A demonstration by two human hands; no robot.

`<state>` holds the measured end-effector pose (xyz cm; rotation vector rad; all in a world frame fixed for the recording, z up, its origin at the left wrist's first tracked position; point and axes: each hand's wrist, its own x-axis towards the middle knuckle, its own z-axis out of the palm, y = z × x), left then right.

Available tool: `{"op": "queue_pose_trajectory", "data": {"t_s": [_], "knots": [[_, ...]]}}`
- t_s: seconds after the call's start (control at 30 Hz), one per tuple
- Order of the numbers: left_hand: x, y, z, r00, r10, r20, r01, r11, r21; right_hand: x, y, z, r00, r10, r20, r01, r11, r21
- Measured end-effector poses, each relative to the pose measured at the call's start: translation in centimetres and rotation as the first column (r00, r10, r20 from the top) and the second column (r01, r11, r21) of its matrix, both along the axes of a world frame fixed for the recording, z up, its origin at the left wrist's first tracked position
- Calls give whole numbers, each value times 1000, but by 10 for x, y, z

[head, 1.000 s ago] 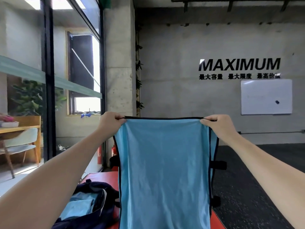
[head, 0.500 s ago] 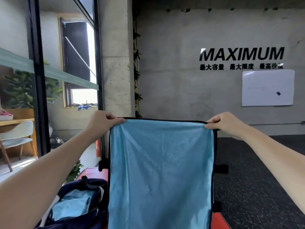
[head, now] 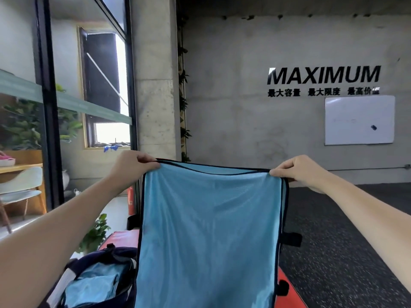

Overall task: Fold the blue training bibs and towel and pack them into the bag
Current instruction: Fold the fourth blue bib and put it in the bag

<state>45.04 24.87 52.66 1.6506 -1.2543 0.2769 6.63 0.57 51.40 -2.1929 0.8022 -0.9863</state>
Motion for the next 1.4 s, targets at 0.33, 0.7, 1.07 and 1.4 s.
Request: {"op": "queue_pose_trajectory", "data": {"t_s": [0.33, 0.7, 1.07, 1.4], "knots": [[-2, 10, 9, 999, 16, 50, -18, 999, 37, 4, 6, 13, 974, -201, -108, 156, 932, -327], [-17, 27, 12, 999, 29, 43, -31, 999, 33, -11, 15, 19, 987, -107, 119, 123, 983, -139], [-29, 48, 32, 998, -26, -58, 24, 999, -39, -30, 30, 39, 950, 25, 312, -55, 995, 88], [-8, 24, 21, 996, 24, 85, -31, 996, 79, -9, 3, 26, 970, -32, 241, 19, 998, 59]]}}
